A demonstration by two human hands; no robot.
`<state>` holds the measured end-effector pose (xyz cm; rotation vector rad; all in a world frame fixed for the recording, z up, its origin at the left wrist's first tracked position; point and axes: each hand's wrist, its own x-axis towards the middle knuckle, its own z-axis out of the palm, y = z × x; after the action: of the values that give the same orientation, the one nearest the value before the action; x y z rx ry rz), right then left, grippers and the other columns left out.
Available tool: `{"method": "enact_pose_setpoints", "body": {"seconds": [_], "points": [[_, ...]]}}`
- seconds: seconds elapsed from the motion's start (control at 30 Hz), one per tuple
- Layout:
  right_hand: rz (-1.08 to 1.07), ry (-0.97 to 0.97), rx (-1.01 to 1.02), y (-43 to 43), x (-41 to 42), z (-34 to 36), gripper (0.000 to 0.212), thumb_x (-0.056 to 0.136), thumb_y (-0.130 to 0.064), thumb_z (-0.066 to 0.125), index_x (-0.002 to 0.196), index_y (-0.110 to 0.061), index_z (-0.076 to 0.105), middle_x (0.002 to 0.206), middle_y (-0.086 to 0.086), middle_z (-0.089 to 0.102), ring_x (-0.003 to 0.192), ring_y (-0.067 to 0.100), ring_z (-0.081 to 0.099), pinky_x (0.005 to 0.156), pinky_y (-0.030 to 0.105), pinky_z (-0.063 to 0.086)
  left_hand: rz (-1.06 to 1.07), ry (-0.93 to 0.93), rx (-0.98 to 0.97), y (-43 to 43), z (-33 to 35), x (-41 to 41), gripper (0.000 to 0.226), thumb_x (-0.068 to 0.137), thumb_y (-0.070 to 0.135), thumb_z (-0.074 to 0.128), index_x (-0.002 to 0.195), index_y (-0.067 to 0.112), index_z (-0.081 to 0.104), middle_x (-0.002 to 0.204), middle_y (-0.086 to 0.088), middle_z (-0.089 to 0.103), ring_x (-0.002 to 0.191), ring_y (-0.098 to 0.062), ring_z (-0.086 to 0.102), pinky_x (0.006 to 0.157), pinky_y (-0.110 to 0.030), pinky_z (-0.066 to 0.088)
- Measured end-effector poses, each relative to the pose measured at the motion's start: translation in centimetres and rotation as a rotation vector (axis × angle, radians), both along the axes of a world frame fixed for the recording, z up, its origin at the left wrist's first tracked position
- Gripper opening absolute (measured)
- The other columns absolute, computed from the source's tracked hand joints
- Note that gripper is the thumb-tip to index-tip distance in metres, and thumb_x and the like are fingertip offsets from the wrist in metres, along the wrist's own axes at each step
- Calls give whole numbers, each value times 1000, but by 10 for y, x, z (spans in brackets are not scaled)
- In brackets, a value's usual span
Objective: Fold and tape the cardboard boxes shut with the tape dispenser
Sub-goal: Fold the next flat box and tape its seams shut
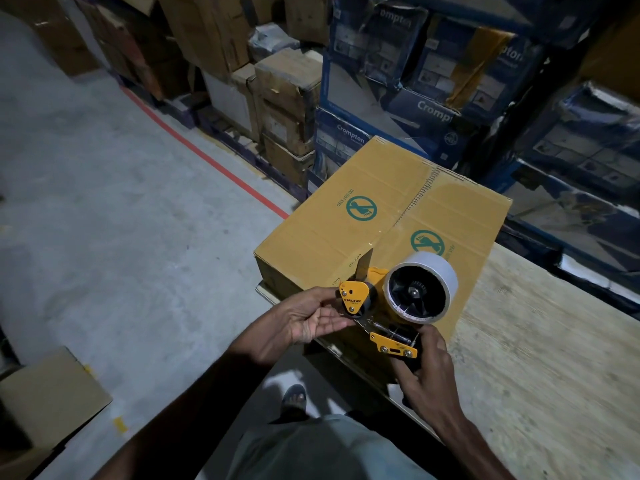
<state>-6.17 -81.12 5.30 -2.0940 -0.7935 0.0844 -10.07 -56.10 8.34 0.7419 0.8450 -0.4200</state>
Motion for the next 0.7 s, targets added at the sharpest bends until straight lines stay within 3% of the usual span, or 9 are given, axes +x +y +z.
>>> {"method": "enact_pose_setpoints", "body": {"seconds": [0.1, 0.17, 0.27, 0.33, 0.4, 0.53, 0.6, 0.7], "points": [[10, 1, -3, -3, -1, -2, 43, 86, -43, 59, 124, -30, 46, 119, -55, 44, 120, 50, 54, 73, 67, 56, 29, 35, -10, 0, -7, -3, 19, 100, 4, 61, 107, -13, 64, 83, -27, 75, 63, -28, 77, 52, -29, 62], [17, 4, -7, -2, -3, 2, 43, 86, -43, 59, 125, -30, 46, 121, -56, 43, 124, 38, 54, 76, 69, 55, 28, 49, 2, 0, -11, -6, 21, 103, 0, 54, 115, -16, 60, 82, -27, 75, 64, -29, 77, 48, -28, 60], [45, -52, 3, 2, -5, 9, 40, 86, -36, 57, 122, -21, 47, 115, -53, 51, 117, -18, 47, 81, 73, 54, -11, 32, 88, 2, -16, -7, 23, 103, 1, 55, 117, -16, 61, 81, -27, 75, 63, -26, 77, 47, -25, 59], [69, -77, 5, 5, -5, 12, 42, 86, -32, 57, 124, -17, 48, 118, -55, 49, 114, -33, 38, 84, 74, 52, -26, 21, 155, 5, -18, -9, 23, 102, 0, 57, 117, -17, 62, 83, -28, 75, 64, -26, 77, 48, -24, 59], [89, -83, -7, 6, 0, 8, 44, 87, -32, 58, 127, -16, 48, 128, -58, 40, 113, -33, 38, 87, 73, 52, -32, 20, 219, 9, -21, -11, 23, 102, -3, 56, 120, -16, 63, 86, -29, 75, 65, -26, 77, 48, -22, 58], [120, -79, -6, 14, 4, 10, 45, 87, -32, 59, 128, -18, 48, 103, -47, 52, 111, -29, 40, 86, 72, 53, 8, 30, 294, 15, -20, -16, 18, 101, -7, 56, 114, -13, 65, 77, -24, 75, 59, -21, 76, 46, -19, 56], [157, -125, 10, 21, 4, 15, 42, 85, -29, 59, 125, -17, 49, 103, -42, 46, 113, -36, 34, 85, 71, 53, 34, 35, 306, 20, -17, -19, 13, 101, -5, 56, 107, -10, 67, 73, -22, 75, 56, -19, 74, 44, -19, 55], [204, -144, 11, 31, 6, 20, 42, 84, -27, 59, 124, -16, 49, 108, -49, 54, 117, -37, 30, 91, 63, 50, 66, 43, 345, 26, -16, -26, 17, 102, 2, 60, 114, -6, 69, 74, -20, 75, 55, -17, 74, 42, -19, 54]]}}
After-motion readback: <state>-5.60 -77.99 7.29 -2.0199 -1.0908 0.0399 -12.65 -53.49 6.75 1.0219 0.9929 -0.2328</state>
